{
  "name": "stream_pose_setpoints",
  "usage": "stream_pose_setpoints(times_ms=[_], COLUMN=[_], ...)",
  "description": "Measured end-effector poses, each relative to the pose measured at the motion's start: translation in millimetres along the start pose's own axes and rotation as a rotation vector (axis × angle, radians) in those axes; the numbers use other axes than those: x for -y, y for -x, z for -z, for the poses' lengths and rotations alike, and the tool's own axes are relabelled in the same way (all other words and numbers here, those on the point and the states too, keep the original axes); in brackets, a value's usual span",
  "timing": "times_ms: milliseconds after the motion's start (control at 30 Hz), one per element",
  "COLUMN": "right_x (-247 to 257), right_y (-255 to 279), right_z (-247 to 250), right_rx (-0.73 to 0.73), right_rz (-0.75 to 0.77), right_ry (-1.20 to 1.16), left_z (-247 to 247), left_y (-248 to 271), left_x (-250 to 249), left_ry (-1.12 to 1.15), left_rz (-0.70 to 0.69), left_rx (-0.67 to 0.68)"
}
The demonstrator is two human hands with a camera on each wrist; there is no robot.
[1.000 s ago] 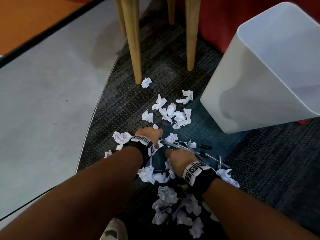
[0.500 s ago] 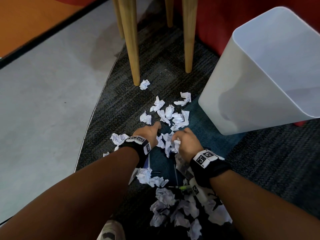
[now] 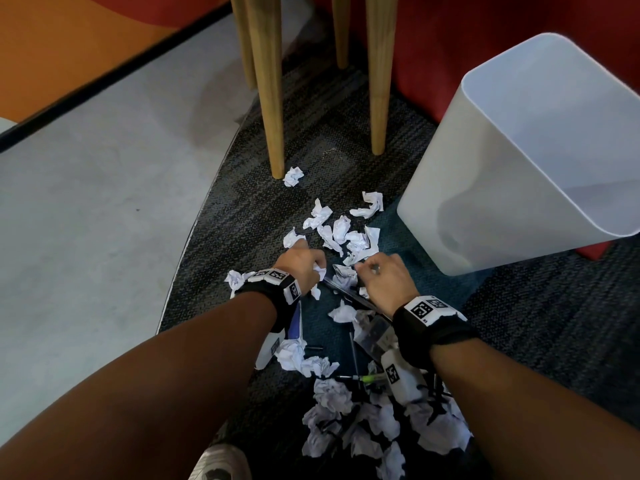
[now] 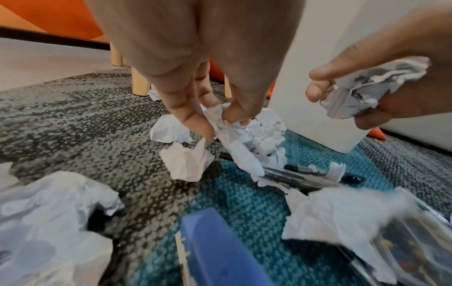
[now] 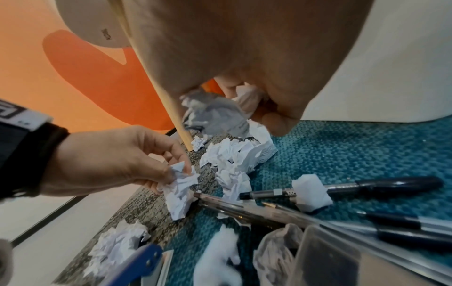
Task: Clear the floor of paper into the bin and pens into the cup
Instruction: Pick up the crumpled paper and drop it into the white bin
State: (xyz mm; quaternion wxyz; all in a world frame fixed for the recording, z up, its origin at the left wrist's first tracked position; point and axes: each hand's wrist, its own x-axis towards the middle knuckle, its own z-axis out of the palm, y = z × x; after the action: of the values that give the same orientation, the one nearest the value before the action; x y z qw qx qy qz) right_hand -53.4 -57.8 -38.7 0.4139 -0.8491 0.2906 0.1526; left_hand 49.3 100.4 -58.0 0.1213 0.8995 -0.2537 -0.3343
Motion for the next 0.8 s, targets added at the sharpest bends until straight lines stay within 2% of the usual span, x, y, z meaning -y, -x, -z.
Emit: stream_pose_setpoints(times_ms=[100, 267, 367, 533, 667, 800], right_x=[-2, 2, 14, 54, 91, 114], right_y=[4, 11, 10, 7, 26, 55], right_z=[-2, 4, 18, 73, 129, 182], right_rx=[0.011, 0.036, -0.014, -0.145, -0.226, -0.366], right_rz=[0.003, 0.104, 0.214, 0.284, 0.425, 0.436], right_ry=[0.053, 0.17, 0.205, 0.231, 0.298, 0.16], left_z=[4, 21, 43, 95, 141, 182], left_y=[4, 6, 5, 6, 11, 19], left_x=[-2, -17, -33, -68, -99, -135], left_ry=[0.058, 0.088, 0.067, 0.129, 0.193, 0.215], left_rz=[-0.03, -0.095, -0.142, -0.197, -0.276, -0.316], left_rx=[-0.038, -0.067, -0.083, -0.227, -0.385, -0.521])
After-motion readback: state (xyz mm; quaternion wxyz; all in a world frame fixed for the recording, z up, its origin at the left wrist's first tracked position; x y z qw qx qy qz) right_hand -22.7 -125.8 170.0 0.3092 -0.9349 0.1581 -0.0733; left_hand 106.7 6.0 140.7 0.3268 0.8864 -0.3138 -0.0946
